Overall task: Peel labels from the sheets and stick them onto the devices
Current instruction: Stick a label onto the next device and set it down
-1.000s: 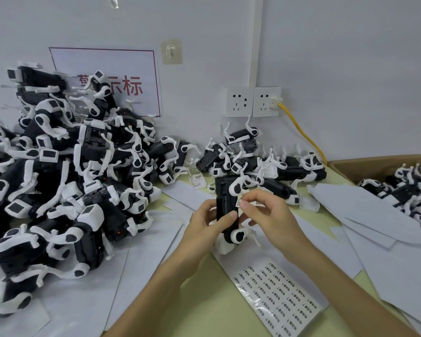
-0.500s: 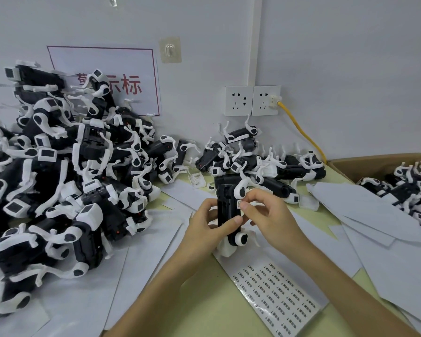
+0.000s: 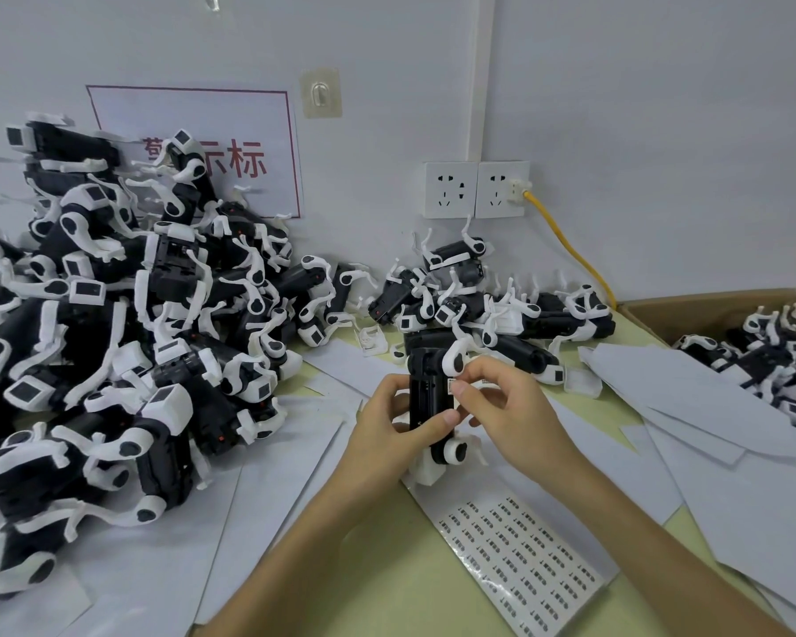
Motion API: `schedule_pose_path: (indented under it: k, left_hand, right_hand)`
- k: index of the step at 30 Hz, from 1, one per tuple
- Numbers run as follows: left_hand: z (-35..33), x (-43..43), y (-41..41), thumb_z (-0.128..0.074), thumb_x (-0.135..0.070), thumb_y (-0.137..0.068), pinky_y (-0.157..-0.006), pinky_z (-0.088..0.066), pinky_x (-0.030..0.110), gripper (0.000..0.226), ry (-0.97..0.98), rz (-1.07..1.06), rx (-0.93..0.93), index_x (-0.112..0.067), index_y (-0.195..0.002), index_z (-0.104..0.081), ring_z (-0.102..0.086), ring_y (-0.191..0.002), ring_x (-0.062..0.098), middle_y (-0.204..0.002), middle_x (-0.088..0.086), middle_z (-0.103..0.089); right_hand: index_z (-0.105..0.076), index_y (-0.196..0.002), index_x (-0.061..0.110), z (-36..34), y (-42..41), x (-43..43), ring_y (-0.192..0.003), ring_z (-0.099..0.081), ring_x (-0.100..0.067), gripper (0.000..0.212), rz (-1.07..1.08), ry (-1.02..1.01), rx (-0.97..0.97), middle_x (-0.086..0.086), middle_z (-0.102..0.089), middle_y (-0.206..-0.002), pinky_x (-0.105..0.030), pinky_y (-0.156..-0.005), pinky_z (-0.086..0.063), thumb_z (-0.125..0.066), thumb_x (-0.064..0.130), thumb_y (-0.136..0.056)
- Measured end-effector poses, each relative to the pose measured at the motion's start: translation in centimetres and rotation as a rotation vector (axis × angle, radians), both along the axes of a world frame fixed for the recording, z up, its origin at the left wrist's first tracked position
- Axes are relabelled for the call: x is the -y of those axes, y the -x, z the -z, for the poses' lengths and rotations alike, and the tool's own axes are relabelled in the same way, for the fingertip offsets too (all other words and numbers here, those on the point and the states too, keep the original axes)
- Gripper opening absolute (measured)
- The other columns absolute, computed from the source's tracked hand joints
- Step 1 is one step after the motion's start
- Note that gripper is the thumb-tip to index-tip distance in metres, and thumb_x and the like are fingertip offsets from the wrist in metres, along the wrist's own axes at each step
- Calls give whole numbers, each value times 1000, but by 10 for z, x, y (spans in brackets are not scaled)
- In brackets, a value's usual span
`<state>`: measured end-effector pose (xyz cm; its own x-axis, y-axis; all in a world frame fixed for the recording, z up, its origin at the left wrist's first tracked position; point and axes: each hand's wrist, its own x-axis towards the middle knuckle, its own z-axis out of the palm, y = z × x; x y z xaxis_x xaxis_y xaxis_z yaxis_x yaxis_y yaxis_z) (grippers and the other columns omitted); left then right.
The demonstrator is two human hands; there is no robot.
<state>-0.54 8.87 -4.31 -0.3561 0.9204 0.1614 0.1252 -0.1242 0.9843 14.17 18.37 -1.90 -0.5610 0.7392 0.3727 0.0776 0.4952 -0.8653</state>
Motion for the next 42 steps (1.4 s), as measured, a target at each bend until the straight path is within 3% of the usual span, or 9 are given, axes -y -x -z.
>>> schedule_pose_path:
  k: [16,21,27,37,42]
  left_hand:
    - [1,-1,-2,-85,-47,-74,-94,-58,58,53,-26,-54,-85,-27,-116,-60,-76,-100,26,-111,-1,-77]
    - [1,-1,-3,-83,-50,-74,-91,-60,50,50,-44,-73,-145,-32,-114,-60,-75,-96,16,-107,-9,-76]
    - [3,0,-5,-80,-56,-73,-83,-59,32,46,-76,-95,-191,-43,-111,-58,-72,-95,7,-107,-17,-74]
    - [3,0,-7,-80,-60,-70,-89,-60,44,54,-87,-115,-194,-39,-115,-58,-73,-96,10,-109,-16,-74]
    - [2,1,-6,-80,-54,-74,-86,-61,37,50,-82,-111,-202,-38,-115,-58,-73,-95,10,-108,-17,-74]
  right_hand:
    - [-63,-79,25,1,1,0,-67,-71,-11,22,22,-20,6,12,-69,-79,-44,-72,-55,-66,14,-98]
    - [-65,-77,26,1,0,-3,-65,-69,-9,22,16,15,-3,10,-70,-76,-30,-68,-49,-68,16,-97]
    - [-67,-71,34,0,-1,-4,-66,-69,-10,31,0,51,-9,10,-69,-72,-33,-71,-52,-69,16,-96]
    - [-67,-70,38,1,1,-2,-69,-70,-13,35,1,97,-34,9,-67,-70,-44,-79,-57,-67,17,-98]
    - [-70,-75,22,1,2,-2,-69,-69,-16,24,-27,191,-84,5,-69,-69,-37,-78,-60,-68,13,-97]
